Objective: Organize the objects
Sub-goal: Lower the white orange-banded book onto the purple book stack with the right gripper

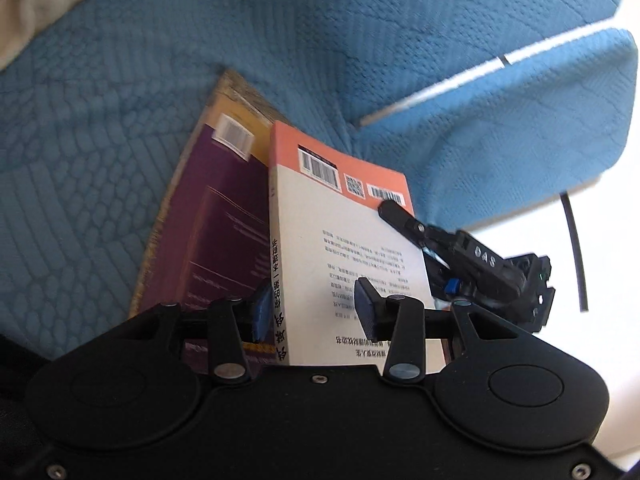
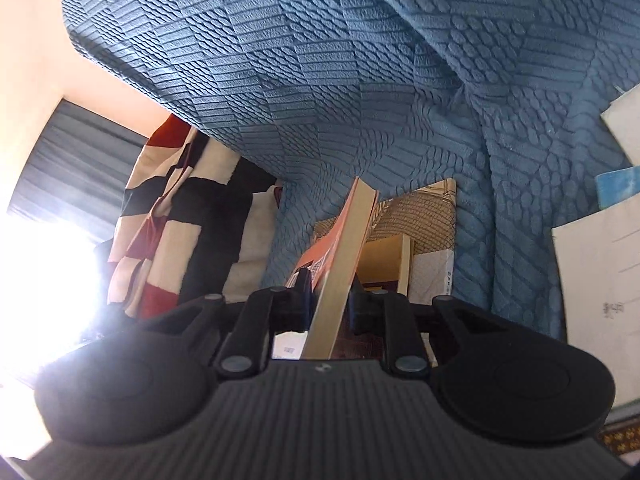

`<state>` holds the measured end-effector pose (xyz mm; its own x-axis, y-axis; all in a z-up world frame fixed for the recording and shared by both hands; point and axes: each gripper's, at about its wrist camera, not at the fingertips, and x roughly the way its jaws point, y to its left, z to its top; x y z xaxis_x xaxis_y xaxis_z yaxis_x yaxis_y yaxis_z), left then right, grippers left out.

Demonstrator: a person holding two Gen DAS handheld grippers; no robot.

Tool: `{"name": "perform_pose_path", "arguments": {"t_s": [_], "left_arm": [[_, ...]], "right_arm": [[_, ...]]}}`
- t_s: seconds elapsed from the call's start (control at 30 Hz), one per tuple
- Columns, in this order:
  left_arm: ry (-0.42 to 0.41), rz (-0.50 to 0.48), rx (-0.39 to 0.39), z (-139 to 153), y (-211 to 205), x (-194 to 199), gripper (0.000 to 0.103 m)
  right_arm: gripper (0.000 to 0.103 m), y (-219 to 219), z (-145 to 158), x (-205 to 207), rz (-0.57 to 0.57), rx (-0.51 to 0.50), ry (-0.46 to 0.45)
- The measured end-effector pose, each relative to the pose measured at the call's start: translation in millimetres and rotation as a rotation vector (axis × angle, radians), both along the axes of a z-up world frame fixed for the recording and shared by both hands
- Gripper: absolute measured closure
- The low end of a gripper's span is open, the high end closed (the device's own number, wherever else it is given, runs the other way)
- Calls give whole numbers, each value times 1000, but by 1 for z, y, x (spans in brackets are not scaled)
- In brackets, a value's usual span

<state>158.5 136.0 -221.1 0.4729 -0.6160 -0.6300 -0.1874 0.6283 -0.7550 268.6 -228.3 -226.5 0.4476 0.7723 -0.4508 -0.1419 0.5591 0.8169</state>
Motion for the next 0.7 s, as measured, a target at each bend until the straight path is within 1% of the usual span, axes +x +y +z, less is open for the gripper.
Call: {"name": "perform_pose_path", "arguments": {"t_s": [0.17, 0.3, 0.37, 0.43, 0.5, 0.57, 0.6, 0.63, 0.67, 0.7], "left_arm": [[26, 35, 86, -3, -2, 1, 62], [45, 72, 85, -6, 2, 0, 62], [41, 83, 91, -5, 0, -1, 59], [43, 80, 112, -5, -2, 1, 58], [54, 75, 148, -6, -3, 2, 56], [25, 73, 141, -4, -2, 0, 56], [18, 74, 131, -3, -2, 0, 55], [11, 79, 135, -3, -1, 0, 53], [5, 88, 151, -1, -2, 0, 52], [2, 99, 170, -1, -2, -1, 51]], "right_arm": [[82, 14, -8, 3, -10, 4, -22], [80, 22, -16, 3, -18, -17, -14], [77, 23, -18, 1, -40, -25, -8], [73, 23, -23, 0, -78, -32, 23], [72, 21, -28, -1, -108, -45, 69], [67, 19, -31, -5, -124, -34, 87], [55, 19, -29, -7, -125, -31, 87], [35, 19, -26, -8, -126, -36, 84], [27, 21, -22, -10, -131, -62, 86], [25, 23, -17, -11, -136, -105, 85]]}}
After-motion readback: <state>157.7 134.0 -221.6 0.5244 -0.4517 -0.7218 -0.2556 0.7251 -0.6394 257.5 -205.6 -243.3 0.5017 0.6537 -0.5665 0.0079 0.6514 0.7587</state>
